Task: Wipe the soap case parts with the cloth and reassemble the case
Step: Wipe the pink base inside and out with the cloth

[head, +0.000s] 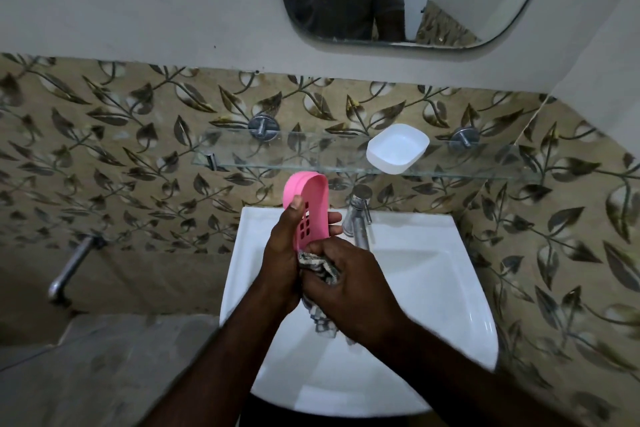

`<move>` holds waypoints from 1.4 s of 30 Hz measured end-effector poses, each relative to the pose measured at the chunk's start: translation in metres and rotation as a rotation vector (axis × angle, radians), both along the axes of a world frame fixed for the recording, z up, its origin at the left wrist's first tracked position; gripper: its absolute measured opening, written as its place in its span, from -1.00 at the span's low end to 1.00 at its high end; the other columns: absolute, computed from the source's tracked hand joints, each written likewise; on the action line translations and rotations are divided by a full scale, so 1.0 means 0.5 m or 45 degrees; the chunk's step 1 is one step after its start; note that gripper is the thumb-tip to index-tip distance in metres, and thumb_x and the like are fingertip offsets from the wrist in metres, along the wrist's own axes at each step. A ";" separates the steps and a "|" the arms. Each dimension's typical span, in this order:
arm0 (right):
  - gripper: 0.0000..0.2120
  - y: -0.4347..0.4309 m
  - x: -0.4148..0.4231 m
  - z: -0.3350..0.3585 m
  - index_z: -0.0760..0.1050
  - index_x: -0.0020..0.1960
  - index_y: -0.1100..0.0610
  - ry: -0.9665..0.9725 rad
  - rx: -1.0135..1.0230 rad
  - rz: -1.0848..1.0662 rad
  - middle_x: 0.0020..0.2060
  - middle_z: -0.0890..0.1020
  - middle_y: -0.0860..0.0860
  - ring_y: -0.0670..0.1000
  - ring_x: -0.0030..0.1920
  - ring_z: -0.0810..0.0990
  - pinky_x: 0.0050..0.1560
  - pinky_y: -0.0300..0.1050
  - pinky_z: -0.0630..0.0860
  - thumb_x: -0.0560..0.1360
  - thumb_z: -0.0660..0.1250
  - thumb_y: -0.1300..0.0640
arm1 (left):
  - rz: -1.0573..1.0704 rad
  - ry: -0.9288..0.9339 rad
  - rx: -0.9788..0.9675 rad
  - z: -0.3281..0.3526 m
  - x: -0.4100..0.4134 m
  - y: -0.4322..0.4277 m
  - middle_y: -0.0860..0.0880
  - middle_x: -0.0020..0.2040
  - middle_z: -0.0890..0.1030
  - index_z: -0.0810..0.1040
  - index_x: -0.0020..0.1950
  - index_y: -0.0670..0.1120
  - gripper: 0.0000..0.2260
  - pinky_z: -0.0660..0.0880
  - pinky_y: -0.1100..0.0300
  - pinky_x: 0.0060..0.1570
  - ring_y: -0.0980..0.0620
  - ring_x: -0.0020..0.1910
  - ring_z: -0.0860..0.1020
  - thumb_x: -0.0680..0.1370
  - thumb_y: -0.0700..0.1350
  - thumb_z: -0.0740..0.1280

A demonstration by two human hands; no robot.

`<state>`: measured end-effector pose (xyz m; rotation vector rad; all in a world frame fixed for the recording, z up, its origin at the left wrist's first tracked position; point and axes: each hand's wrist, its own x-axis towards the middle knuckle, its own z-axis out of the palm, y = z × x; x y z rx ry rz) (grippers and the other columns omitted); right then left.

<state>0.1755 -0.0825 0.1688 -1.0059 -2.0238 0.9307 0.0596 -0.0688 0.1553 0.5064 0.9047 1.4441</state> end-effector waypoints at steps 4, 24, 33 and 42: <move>-0.70 0.025 0.039 -0.026 0.55 0.07 0.05 -0.425 0.439 0.178 -0.02 0.59 -0.02 0.04 -0.08 0.59 -0.19 -0.10 0.53 0.35 0.34 0.22 | -0.060 -0.137 -0.089 -0.001 -0.009 -0.006 -0.26 -0.09 0.65 0.58 0.15 -0.21 -0.43 0.59 0.03 -0.12 -0.16 -0.15 0.61 0.37 0.23 0.38; -0.80 0.081 0.064 -0.031 0.60 -0.10 0.04 -0.767 0.754 0.021 -0.16 0.55 0.05 0.12 -0.24 0.53 -0.40 -0.12 0.40 0.39 0.22 0.13 | -0.180 -0.190 -0.218 0.002 0.000 0.020 -0.14 -0.21 0.57 0.61 0.07 -0.13 -0.52 0.46 0.07 -0.18 -0.09 -0.20 0.55 0.36 0.21 0.37; -0.87 0.046 0.030 0.013 0.63 -0.17 0.08 -0.317 -0.411 0.143 -0.26 0.68 0.00 -0.07 -0.22 0.66 -0.15 -0.16 0.59 0.29 0.41 0.21 | -0.126 -0.193 -0.272 -0.029 0.012 0.010 -0.19 -0.15 0.61 0.59 0.12 -0.20 -0.38 0.52 0.05 -0.08 -0.10 -0.19 0.60 0.32 0.28 0.34; -0.67 0.108 0.036 0.061 0.48 0.04 0.00 0.001 -0.105 -0.443 -0.09 0.63 -0.13 -0.18 -0.09 0.61 -0.13 -0.38 0.50 0.34 0.49 0.21 | -0.259 -0.516 -0.164 -0.035 0.027 0.009 -0.21 0.21 0.62 0.63 0.21 -0.12 -0.41 0.54 -0.11 0.12 -0.19 0.11 0.63 0.54 0.31 0.14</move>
